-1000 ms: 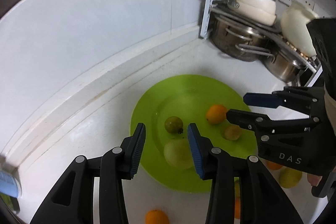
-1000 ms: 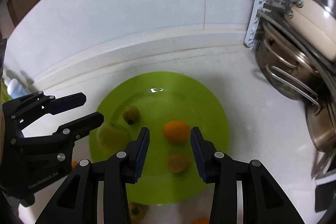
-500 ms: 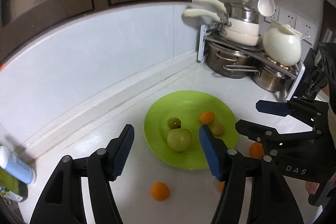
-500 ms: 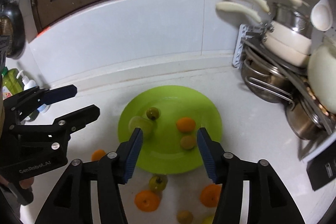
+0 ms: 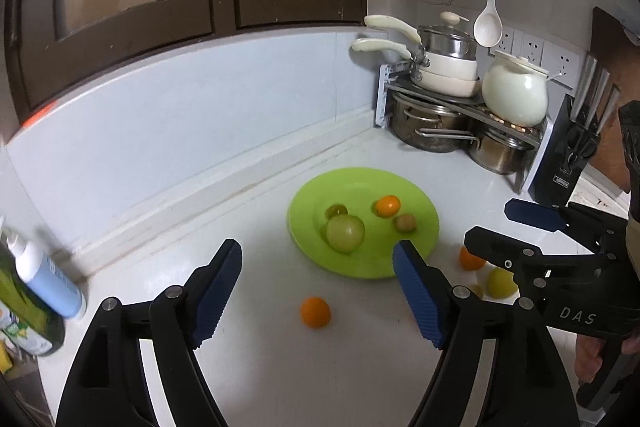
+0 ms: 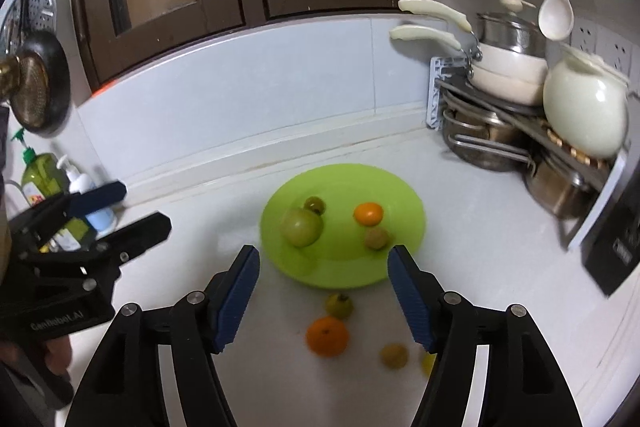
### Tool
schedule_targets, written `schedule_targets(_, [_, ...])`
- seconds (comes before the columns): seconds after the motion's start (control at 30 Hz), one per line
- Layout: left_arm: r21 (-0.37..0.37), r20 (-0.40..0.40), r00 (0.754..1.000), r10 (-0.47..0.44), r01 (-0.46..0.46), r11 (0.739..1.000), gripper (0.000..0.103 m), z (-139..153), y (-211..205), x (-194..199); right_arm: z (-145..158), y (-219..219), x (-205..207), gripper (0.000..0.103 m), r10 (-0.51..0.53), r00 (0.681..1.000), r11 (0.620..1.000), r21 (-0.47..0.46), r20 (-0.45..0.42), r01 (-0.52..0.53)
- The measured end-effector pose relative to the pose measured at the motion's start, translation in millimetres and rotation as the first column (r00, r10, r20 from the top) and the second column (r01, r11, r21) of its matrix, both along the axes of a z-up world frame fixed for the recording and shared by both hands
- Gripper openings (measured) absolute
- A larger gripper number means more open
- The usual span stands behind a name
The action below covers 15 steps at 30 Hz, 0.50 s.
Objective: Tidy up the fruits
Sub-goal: 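Pull both open tools back from the plate toward the remaining fruits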
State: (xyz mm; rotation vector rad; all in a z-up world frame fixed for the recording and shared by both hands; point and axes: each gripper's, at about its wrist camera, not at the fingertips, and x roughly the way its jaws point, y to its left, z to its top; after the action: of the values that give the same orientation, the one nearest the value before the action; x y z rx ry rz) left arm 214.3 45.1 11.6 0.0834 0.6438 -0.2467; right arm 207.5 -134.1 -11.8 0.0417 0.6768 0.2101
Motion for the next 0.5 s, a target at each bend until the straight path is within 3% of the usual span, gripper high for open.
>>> schedule_targets(0.27, [0.0, 0.0, 1.0, 0.004, -0.004, 1.0, 0.08, -16.0, 16.4, -20.4, -10.2, 9.8, -31.1, 0.067, -0.058, 0.998, 0.998, -0.007, 0.025, 0.058])
schedule_targets(0.5, [-0.011, -0.019, 1.0, 0.006, -0.006, 1.0, 0.08, -42.8, 25.5, -29.5, -31.4, 16.9, -40.9, 0.067, -0.07, 0.997, 0.997, 0.015, -0.031, 0.071])
